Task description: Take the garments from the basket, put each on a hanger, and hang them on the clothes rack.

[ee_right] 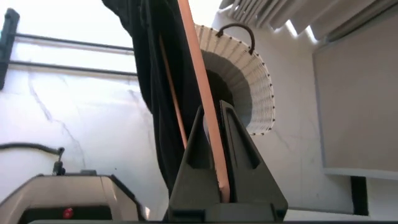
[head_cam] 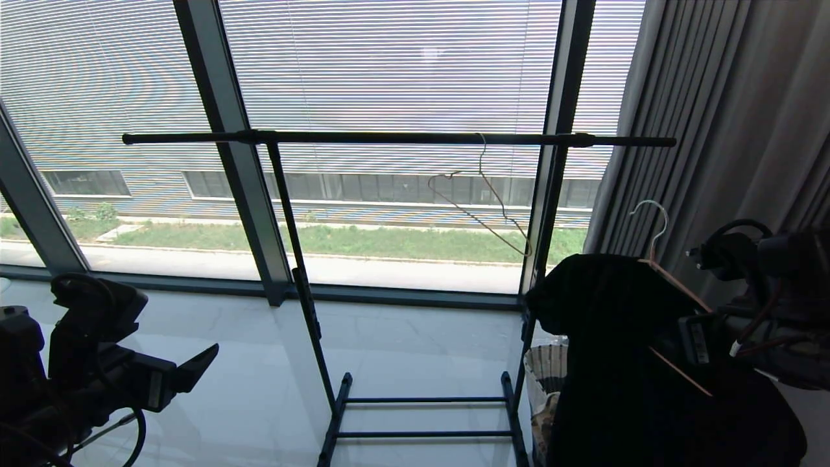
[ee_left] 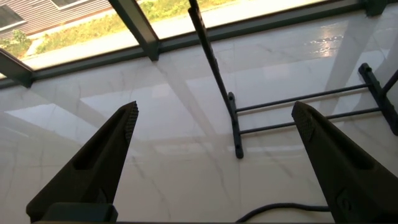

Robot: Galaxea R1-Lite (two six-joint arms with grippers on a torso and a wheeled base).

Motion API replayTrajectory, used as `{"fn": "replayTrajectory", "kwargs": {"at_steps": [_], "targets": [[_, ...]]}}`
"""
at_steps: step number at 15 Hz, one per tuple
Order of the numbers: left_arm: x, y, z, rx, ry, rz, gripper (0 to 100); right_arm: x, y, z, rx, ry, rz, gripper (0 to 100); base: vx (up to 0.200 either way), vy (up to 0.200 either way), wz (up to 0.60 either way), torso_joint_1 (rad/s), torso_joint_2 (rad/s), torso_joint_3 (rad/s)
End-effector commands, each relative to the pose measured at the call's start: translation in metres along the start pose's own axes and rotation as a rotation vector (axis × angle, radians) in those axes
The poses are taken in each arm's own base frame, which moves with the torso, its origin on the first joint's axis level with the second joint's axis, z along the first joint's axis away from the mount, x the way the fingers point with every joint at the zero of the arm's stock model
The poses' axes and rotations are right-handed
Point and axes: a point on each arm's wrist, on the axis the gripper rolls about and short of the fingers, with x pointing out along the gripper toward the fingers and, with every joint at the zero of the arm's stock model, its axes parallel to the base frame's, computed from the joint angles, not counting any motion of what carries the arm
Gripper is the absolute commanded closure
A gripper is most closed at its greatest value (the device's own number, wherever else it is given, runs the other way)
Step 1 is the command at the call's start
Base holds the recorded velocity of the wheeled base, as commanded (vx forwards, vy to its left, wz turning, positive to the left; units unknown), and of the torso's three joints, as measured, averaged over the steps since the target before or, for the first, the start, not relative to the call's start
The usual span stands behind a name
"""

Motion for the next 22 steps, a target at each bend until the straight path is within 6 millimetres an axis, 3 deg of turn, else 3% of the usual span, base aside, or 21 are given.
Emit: {"fn": "replayTrajectory", "kwargs": {"at_steps": [1, 7, 22], "targets": [[-0.001, -0.001, 0.001, 0.001, -0.005, -0.002, 0, 0.004, -0.001, 0.001, 0.021, -0.005, -0.01, 100, 0.0, 0.0, 0.0, 0.0, 0.0, 0.0], [-0.005, -0.011, 0.007, 0.028, -0.046, -0.051, 0, 0.025, 0.009, 0.018, 0.096, -0.148, -0.017, 100, 0.0, 0.0, 0.0, 0.0, 0.0, 0.0], [-0.007, -0.016, 0.007, 0.038, -0.052, -0.076, 0, 0.025, 0.006, 0.043, -0.004, -0.227, 0.081, 100, 0.2, 0.0, 0.0, 0.003, 0.0, 0.001]]}}
